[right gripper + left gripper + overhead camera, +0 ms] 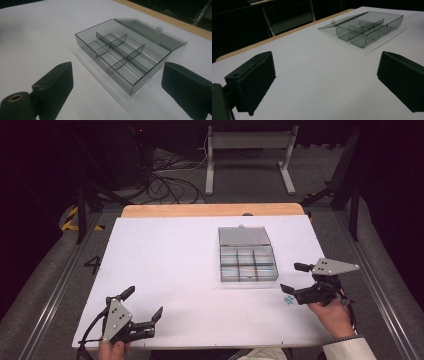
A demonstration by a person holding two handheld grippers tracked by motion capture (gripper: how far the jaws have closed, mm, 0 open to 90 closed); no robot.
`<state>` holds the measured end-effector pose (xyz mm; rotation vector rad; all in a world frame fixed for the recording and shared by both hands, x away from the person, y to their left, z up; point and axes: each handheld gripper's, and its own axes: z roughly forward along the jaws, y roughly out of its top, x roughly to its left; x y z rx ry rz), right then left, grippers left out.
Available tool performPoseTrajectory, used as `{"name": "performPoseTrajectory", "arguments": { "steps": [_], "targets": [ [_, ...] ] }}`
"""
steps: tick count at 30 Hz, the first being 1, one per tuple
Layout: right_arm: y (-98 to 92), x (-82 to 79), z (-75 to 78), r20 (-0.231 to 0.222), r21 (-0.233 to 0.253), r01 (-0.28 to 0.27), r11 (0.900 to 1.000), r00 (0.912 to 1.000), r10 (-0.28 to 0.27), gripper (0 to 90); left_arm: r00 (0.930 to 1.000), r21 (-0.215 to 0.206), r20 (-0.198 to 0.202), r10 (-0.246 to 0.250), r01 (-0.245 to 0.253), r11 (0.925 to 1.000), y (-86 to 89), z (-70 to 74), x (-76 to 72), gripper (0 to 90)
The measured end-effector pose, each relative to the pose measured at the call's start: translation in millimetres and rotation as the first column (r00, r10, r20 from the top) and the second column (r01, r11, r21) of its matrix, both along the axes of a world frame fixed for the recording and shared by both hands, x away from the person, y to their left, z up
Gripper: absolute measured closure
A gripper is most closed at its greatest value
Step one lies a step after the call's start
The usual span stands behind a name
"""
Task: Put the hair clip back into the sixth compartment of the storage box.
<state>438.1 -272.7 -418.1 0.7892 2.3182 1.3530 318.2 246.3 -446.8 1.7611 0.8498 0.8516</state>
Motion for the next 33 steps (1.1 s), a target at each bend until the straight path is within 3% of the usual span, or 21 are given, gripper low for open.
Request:
{"name": "performPoseTrajectory", "arguments": {
  "steps": [7,14,23,33],
  "targets": [
    [0.4,2.5,1.3,-0.03,-0.036,-0.006,0.999,0.9995,0.005,14.4,1.0,0.0,0.0,0.0,0.0,1.0,0.1,0.0,0.0,2.4],
    [0.1,4.6,2.9,-0.075,-0.107,-0.007,0.994,0.9972,-0.001,24.7,1.0,0.001,-0.001,0.0,0.0,1.0,0.1,0.0,0.0,2.5],
    [1.0,9.9,-3.4,-0.158,-0.204,-0.025,0.979,0.9874,-0.007,33.3,1.0,0.002,-0.002,0.001,-0.001,1.0,0.0,0.1,0.0,2.4],
    [1.6,13.0,-8.8,-0.204,-0.27,-0.043,0.962,0.979,-0.013,36.6,1.0,0.001,-0.004,0.003,-0.003,1.0,0.1,0.0,0.4,2.4]
  ]
}}
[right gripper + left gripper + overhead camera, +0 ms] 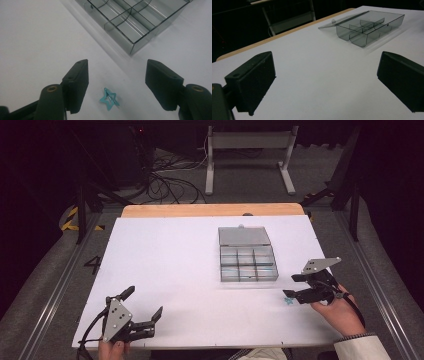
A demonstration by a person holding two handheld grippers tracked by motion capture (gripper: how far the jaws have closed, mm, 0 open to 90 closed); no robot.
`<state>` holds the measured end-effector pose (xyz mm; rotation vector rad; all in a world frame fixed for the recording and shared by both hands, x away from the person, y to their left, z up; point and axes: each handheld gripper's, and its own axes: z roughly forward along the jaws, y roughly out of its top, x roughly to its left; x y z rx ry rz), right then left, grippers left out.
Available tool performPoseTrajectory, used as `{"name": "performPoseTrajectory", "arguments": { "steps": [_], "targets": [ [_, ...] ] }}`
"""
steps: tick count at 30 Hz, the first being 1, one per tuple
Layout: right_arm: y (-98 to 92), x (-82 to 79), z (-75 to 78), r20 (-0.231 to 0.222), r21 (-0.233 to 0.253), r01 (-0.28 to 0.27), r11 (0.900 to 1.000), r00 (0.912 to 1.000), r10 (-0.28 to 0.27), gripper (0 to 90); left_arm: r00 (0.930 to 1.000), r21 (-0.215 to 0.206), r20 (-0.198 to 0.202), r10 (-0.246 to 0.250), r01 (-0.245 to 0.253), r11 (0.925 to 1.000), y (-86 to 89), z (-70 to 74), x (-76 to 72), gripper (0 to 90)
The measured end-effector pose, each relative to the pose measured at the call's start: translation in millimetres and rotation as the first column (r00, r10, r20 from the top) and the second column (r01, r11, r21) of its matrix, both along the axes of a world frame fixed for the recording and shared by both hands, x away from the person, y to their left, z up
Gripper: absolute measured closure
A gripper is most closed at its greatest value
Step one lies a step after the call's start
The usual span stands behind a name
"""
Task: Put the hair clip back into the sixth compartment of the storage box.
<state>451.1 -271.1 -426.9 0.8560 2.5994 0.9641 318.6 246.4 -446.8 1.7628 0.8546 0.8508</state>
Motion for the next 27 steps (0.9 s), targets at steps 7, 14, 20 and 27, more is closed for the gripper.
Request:
{"name": "performPoseTrajectory", "arguments": {
  "steps": [7,14,20,27],
  "targets": [
    [0.4,0.7,-1.8,-0.025,-0.034,-0.005,0.999,0.9997,0.004,39.9,1.0,0.004,0.002,0.0,0.0,1.0,0.0,-0.1,0.6,2.4],
    [2.0,1.4,-3.9,-0.04,-0.072,-0.018,0.997,0.9991,0.015,44.3,1.0,0.003,-0.001,0.002,-0.002,1.0,-0.2,-0.3,0.9,2.5],
    [4.2,2.8,-5.7,-0.058,-0.114,-0.033,0.993,0.998,0.026,50.1,1.0,-0.001,-0.005,0.003,-0.003,1.0,-0.4,-0.6,1.0,2.4],
    [6.5,4.3,-9.1,-0.072,-0.149,-0.044,0.988,0.9968,0.034,55.8,1.0,0.005,0.0,0.004,-0.004,1.0,0.0,-0.4,1.4,2.4]
  ]
}}
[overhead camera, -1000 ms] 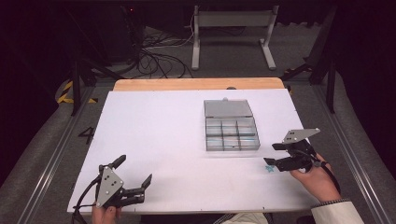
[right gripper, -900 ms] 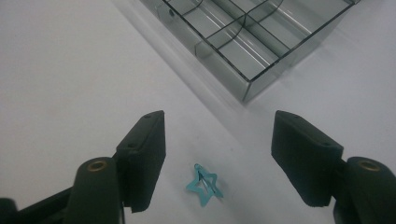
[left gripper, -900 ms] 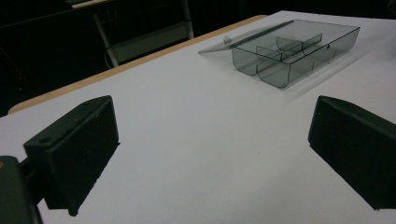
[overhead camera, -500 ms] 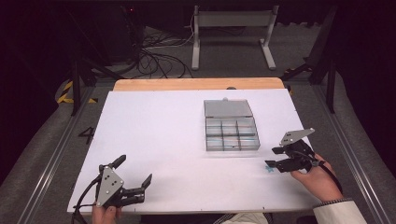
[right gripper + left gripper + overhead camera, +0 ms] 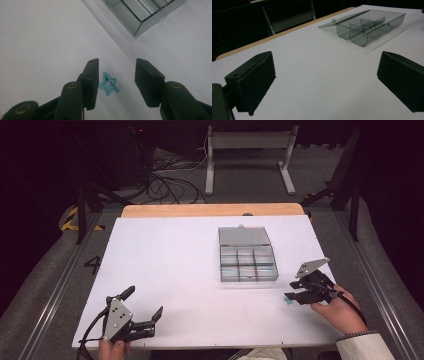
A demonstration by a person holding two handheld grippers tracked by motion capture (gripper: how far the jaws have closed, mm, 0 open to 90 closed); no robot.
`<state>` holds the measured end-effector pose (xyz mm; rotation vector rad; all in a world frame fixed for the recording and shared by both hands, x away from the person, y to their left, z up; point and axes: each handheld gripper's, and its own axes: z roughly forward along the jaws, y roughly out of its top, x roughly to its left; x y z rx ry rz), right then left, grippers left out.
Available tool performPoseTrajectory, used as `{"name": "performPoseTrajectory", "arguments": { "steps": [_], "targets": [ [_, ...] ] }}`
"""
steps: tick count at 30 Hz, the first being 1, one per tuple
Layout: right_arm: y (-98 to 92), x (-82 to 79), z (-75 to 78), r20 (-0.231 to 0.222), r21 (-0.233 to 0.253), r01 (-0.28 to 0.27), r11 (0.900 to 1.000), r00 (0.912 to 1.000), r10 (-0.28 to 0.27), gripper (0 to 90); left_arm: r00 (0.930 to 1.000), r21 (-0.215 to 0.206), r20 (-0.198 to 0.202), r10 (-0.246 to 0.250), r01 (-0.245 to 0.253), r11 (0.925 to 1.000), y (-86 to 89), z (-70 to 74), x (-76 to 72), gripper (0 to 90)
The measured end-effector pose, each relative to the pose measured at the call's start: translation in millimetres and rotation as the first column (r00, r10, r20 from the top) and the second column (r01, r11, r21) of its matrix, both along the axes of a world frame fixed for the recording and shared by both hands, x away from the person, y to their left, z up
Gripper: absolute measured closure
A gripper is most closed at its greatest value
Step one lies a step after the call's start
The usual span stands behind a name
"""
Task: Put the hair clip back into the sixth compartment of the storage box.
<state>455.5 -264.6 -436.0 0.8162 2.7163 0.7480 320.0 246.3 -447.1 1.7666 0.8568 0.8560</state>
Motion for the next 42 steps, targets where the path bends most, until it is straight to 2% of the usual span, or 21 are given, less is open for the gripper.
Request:
{"name": "performPoseTrajectory", "arguments": {
  "steps": [8,24,28,31,35,42],
  "targets": [
    [3.8,3.6,-7.5,-0.033,-0.048,-0.02,0.999,0.9993,0.018,60.0,0.9999,0.001,-0.01,-0.001,0.001,1.0,-0.3,-0.3,0.0,2.4],
    [3.9,7.9,-19.1,-0.082,-0.071,-0.028,0.997,0.9964,0.022,66.2,0.9999,0.002,-0.012,-0.001,0.001,1.0,-0.4,-0.4,0.1,2.4],
    [5.5,8.2,-21.1,-0.086,-0.08,-0.035,0.996,0.9959,0.028,70.1,0.9999,0.0,-0.012,-0.001,0.001,1.0,-0.5,-0.5,0.2,2.4],
    [6.7,8.0,-21.5,-0.087,-0.084,-0.044,0.996,0.9956,0.036,77.4,0.9999,-0.001,-0.012,0.0,0.0,1.0,-0.5,-0.4,0.2,2.4],
    [7.7,7.4,-21.6,-0.092,-0.092,-0.044,0.995,0.9951,0.036,82.6,0.9999,0.0,-0.013,-0.001,0.001,1.0,-0.5,-0.5,0.2,2.4],
    [8.2,6.3,-20.8,-0.083,-0.097,-0.046,0.994,0.9958,0.038,87.1,0.9999,0.0,-0.013,-0.001,0.001,1.0,-0.5,-0.4,0.2,2.4]
  ]
}}
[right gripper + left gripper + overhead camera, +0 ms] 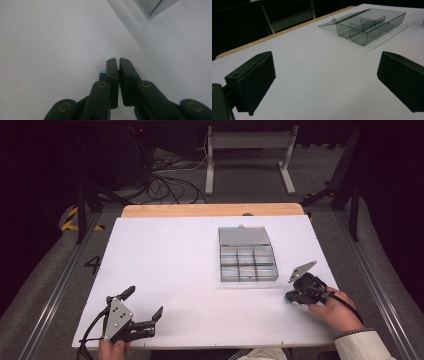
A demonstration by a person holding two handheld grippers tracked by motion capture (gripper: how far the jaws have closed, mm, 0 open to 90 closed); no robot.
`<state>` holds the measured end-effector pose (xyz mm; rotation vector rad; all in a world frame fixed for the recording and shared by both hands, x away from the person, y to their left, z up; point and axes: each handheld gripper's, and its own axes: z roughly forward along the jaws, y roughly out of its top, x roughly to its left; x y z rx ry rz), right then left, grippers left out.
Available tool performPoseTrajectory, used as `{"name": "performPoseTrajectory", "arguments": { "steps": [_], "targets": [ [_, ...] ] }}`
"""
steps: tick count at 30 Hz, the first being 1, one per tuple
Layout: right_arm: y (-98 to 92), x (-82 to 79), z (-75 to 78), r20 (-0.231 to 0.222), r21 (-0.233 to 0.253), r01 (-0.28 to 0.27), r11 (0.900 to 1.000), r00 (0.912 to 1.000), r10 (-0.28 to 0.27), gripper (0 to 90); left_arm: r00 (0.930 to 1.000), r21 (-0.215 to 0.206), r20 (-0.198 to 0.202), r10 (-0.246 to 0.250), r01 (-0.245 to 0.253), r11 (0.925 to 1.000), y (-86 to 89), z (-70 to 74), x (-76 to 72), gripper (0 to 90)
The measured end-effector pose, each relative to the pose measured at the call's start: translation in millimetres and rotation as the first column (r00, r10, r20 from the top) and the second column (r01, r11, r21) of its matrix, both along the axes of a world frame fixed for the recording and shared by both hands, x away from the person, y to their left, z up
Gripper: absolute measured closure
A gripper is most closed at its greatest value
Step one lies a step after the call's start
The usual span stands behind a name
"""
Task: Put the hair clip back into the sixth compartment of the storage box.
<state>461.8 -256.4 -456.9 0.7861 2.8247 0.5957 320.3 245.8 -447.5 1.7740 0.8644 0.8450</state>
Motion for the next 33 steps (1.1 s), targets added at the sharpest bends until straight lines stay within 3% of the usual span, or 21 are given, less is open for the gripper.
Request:
{"name": "performPoseTrajectory", "arguments": {
  "steps": [16,33],
  "targets": [
    [0.4,-2.5,3.7,0.015,0.002,-0.004,1.0,0.9999,0.004,89.6,1.0,0.0,0.0,0.0,0.0,1.0,0.0,0.0,0.1,2.4],
    [4.1,-11.9,32.5,0.117,0.057,-0.022,0.998,0.993,0.015,89.6,1.0,0.002,0.0,-0.001,0.001,1.0,0.2,0.2,0.0,2.5]
  ]
}}
